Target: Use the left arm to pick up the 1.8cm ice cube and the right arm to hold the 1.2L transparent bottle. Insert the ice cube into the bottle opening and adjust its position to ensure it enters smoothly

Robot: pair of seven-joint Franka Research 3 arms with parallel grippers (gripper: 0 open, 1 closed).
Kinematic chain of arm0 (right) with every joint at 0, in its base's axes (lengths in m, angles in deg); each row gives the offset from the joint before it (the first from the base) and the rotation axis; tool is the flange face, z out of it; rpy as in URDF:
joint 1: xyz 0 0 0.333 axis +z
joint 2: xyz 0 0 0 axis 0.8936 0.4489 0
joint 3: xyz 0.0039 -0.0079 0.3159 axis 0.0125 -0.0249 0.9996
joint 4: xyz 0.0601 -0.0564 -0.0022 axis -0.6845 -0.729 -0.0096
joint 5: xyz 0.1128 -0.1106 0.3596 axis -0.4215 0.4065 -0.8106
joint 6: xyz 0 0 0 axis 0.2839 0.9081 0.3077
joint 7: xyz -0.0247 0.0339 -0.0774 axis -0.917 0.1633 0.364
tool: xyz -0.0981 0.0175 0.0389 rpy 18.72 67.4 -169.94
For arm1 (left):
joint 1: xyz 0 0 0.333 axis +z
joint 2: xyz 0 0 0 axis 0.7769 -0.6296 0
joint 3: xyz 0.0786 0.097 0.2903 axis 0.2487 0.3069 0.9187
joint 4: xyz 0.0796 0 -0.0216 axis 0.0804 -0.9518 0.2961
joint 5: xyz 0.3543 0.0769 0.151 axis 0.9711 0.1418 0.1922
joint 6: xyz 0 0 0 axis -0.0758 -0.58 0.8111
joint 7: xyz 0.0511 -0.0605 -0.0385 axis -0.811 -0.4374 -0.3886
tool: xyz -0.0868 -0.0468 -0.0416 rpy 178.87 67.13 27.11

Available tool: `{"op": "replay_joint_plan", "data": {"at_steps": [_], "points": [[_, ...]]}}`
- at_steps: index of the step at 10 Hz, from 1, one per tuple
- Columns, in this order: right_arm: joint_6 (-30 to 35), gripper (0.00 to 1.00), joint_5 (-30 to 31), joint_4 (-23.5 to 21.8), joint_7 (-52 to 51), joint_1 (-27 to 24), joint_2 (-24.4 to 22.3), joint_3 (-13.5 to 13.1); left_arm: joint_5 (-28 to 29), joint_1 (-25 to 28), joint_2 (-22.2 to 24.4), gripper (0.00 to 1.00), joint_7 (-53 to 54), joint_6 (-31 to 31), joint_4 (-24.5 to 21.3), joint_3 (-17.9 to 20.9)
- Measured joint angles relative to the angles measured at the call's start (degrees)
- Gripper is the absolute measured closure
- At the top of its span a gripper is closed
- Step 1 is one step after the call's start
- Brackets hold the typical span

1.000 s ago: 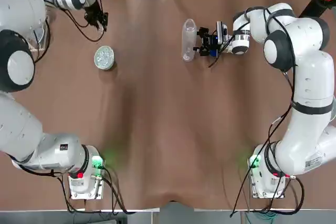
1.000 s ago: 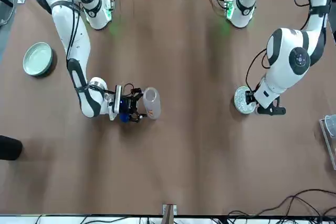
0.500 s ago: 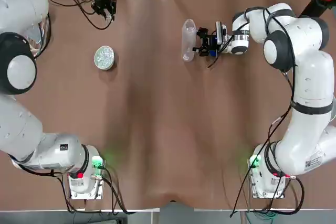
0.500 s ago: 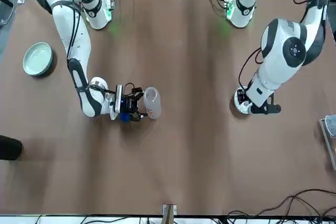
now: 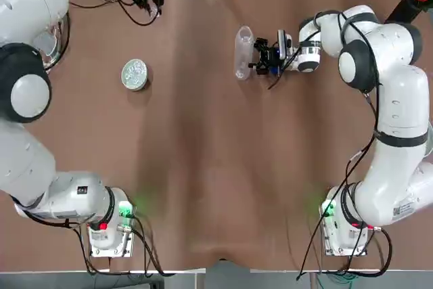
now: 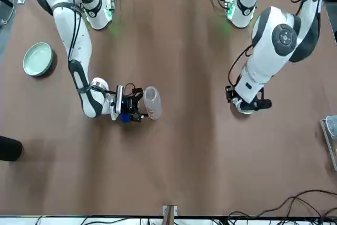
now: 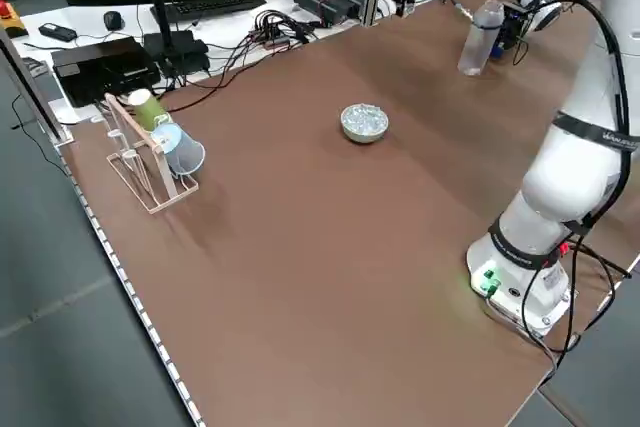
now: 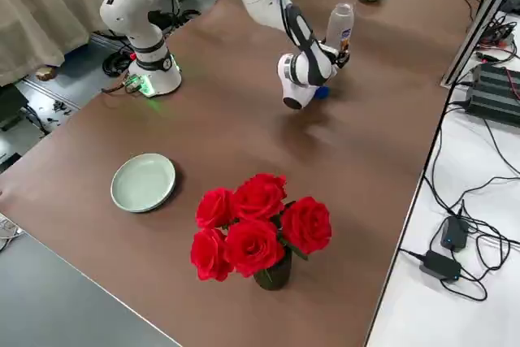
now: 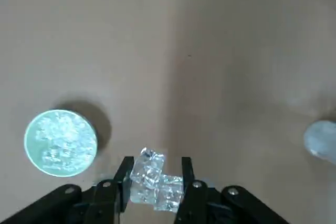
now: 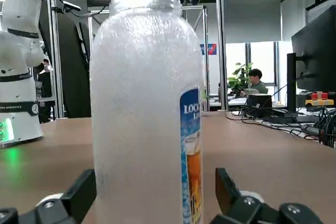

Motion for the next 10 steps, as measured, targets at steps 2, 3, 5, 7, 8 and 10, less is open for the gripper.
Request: {"op": "replay_joint_plan", "data": {"at_steps": [2, 3, 5, 7, 8, 10], "points": [[0.1, 0.0, 0.0, 0.0, 0.0, 0.0, 0.1, 0.0, 0.0, -3.6, -2.6, 0.59, -3.9, -2.8, 4.4, -0.3], [0.1, 0.0, 0.1, 0.0, 0.0, 0.0, 0.1, 0.0, 0.0, -5.6, -3.8, 0.59, -6.4, -3.1, 6.3, -0.4], [0.1, 0.0, 0.1, 0.0, -0.1, 0.0, 0.1, 0.0, 0.0, -8.7, -6.3, 0.59, -10.5, -5.7, 12.0, -0.4], [0.1, 0.0, 0.1, 0.0, -0.1, 0.0, 0.1, 0.0, 0.0, -10.8, -8.5, 0.59, -13.2, -7.8, 17.2, -0.4], [0.1, 0.0, 0.1, 0.0, -0.1, 0.0, 0.1, 0.0, 0.0, -11.9, -9.3, 0.59, -14.5, -8.0, 18.9, -0.4], [0.1, 0.0, 0.1, 0.0, -0.1, 0.0, 0.1, 0.0, 0.0, -16.2, -11.6, 0.59, -19.3, -8.0, 22.4, 0.7]]}}
